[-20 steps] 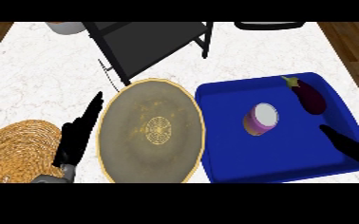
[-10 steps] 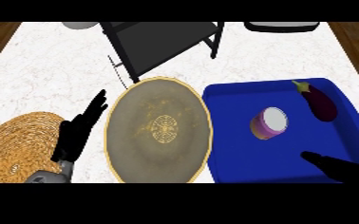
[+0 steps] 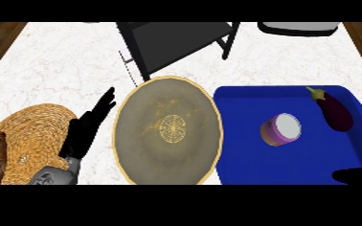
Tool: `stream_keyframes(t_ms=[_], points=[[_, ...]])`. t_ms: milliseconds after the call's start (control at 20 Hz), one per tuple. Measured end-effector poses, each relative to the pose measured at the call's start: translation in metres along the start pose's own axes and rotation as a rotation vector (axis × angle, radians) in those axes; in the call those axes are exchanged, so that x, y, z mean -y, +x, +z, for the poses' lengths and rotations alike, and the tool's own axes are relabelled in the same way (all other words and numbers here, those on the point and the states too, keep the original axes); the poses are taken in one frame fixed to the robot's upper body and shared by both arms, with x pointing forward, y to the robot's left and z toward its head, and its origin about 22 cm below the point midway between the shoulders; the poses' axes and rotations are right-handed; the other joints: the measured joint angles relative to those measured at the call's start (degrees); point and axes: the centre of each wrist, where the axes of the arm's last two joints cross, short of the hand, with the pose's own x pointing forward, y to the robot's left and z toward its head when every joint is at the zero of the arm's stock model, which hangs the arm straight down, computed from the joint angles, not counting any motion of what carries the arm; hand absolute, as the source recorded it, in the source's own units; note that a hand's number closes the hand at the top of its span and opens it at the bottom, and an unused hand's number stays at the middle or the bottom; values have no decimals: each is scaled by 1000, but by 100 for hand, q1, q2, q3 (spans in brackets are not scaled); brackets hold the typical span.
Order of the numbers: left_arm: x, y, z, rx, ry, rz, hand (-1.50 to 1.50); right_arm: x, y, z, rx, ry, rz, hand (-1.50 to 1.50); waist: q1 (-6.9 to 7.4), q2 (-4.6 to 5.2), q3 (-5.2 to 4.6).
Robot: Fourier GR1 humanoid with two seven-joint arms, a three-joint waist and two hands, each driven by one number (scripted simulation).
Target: Pick the can from the tray and place it in the tiered shelf
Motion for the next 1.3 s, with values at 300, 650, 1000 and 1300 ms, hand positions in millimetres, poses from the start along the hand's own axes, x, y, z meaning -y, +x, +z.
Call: stream_keyframes(t_ms=[300,650,1000,1300], points=[[5,1,-3,10,-26,-4,0,-6,29,-3,-6,37,76,-150,163,15,17],[8,0,-2,3,-31,-10,0,-34,49,-20,-45,137,99,-150,153,-5,25],[-4,-5,1,-14,-11,-4,0,-64,63,-35,-69,179,145,-150,11,-48,27],[-6,-7,7,-23,4,3,0,-82,74,-49,-92,146,206,-150,-93,-84,29]])
